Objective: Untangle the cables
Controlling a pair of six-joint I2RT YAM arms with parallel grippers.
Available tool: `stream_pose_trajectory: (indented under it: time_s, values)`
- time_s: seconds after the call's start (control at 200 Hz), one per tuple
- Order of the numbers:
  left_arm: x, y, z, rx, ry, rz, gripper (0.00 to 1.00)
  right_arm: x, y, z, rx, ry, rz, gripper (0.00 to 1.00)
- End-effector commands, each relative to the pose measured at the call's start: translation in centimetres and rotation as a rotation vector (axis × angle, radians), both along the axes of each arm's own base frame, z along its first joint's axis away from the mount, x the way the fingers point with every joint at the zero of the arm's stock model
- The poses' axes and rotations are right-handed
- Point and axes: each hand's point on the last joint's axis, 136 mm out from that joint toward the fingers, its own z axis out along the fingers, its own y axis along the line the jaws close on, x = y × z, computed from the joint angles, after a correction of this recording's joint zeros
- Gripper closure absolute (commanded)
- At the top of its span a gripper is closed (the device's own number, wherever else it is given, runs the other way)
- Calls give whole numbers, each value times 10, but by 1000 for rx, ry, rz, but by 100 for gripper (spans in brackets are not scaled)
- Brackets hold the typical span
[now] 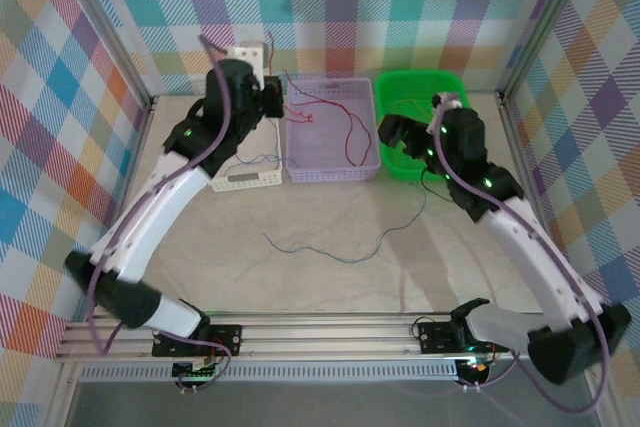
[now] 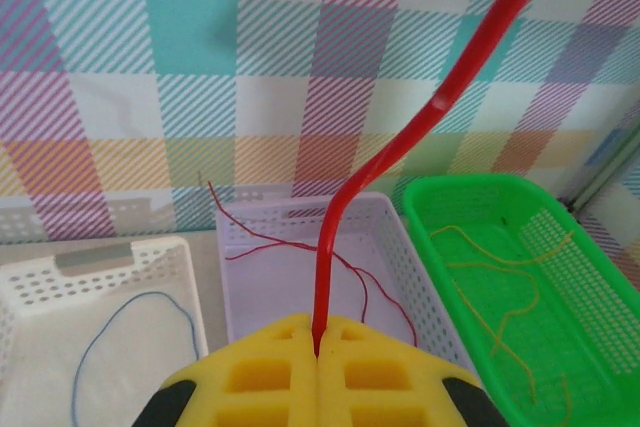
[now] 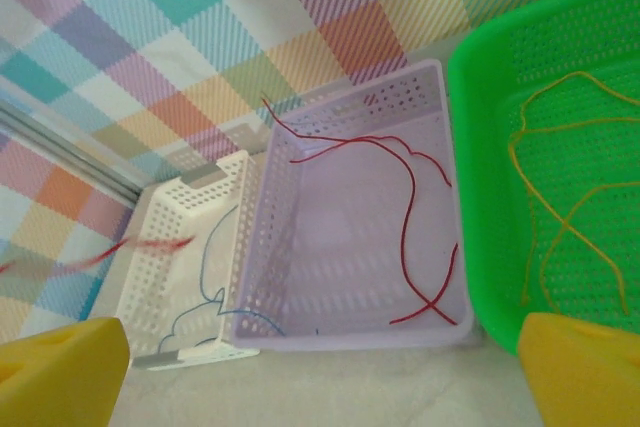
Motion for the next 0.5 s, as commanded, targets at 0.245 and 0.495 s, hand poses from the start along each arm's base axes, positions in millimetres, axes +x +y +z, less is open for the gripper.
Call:
stream_pose_trajectory:
  time_s: [0.245,0.495]
  values:
    - [139,-55,-54,29,45,-79,100,-116,-30,-31,-71,-7,157,0]
    - [207,-77,-109,50,33,-35,100,-158,-40,-47,-93,-34,221,0]
